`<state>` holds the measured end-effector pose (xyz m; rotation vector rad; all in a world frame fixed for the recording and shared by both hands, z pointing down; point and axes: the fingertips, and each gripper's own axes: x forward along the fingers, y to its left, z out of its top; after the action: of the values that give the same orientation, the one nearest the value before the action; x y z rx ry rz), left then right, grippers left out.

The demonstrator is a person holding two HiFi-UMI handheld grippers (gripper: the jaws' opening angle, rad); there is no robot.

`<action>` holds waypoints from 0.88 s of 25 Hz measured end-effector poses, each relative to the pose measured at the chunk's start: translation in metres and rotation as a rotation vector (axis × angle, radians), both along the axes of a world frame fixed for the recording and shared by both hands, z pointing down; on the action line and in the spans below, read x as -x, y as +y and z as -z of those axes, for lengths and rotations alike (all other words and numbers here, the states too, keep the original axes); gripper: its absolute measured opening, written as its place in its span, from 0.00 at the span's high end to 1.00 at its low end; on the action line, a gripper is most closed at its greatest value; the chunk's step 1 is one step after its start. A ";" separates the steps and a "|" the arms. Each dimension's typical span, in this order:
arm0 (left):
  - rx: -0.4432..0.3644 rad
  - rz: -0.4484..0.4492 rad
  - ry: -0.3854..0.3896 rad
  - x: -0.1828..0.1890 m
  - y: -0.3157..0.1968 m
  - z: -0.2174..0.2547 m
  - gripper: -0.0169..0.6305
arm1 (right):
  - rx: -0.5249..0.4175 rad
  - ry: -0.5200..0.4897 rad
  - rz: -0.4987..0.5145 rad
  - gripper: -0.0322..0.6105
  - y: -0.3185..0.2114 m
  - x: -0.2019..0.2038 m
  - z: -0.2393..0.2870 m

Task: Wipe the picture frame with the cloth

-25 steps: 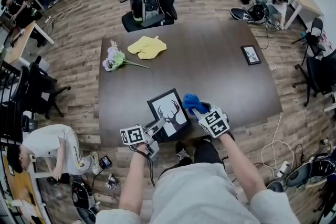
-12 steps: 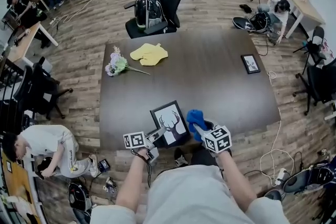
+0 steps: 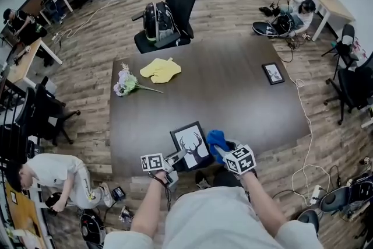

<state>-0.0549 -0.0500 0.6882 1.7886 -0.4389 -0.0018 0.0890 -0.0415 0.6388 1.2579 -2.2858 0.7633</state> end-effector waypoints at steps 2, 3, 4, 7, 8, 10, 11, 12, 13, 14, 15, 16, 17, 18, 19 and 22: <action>0.017 0.000 0.009 -0.002 0.001 -0.003 0.82 | 0.003 0.006 0.005 0.81 -0.001 0.001 0.000; 0.027 0.004 0.010 -0.002 0.001 -0.005 0.82 | 0.003 0.007 0.009 0.81 -0.001 0.003 0.000; 0.034 0.008 0.012 -0.002 0.000 -0.007 0.82 | 0.003 0.007 0.013 0.81 -0.002 0.005 0.001; 0.035 0.017 0.038 -0.003 0.000 -0.004 0.82 | 0.003 0.011 0.026 0.81 -0.002 0.009 0.001; 0.035 0.020 0.047 -0.004 -0.001 -0.003 0.82 | 0.004 0.013 0.029 0.81 -0.002 0.010 0.001; 0.041 0.027 0.035 -0.001 -0.002 -0.006 0.82 | 0.007 0.015 0.031 0.81 -0.003 0.011 0.000; 0.041 0.032 0.031 0.002 -0.004 -0.007 0.82 | 0.007 0.015 0.032 0.81 -0.004 0.013 -0.001; 0.038 0.036 0.031 0.003 -0.006 -0.007 0.82 | 0.007 0.014 0.033 0.81 -0.004 0.014 -0.001; 0.036 0.038 0.033 0.004 -0.007 -0.006 0.82 | 0.008 0.012 0.033 0.81 -0.004 0.015 -0.001; 0.038 0.038 0.035 0.005 -0.007 -0.006 0.82 | 0.010 0.009 0.032 0.81 -0.005 0.015 0.000; 0.041 0.037 0.036 0.005 -0.006 -0.006 0.82 | 0.013 0.004 0.028 0.81 -0.005 0.014 0.000; 0.042 0.034 0.035 0.005 -0.005 -0.005 0.82 | 0.016 -0.001 0.022 0.81 -0.005 0.013 0.000; 0.040 0.031 0.034 0.004 -0.005 -0.005 0.82 | 0.021 -0.006 0.017 0.81 -0.005 0.012 0.000; 0.037 0.030 0.033 0.005 -0.005 -0.004 0.82 | 0.025 -0.011 0.015 0.81 -0.005 0.011 0.000; 0.035 0.029 0.033 0.005 -0.004 -0.004 0.82 | 0.029 -0.014 0.018 0.81 -0.004 0.010 0.000; 0.026 0.030 0.035 0.006 -0.004 -0.001 0.82 | 0.033 -0.011 0.032 0.81 -0.001 0.010 0.000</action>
<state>-0.0614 -0.0539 0.6894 1.7538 -0.4388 -0.0481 0.0790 -0.0422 0.6385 1.2022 -2.2875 0.7956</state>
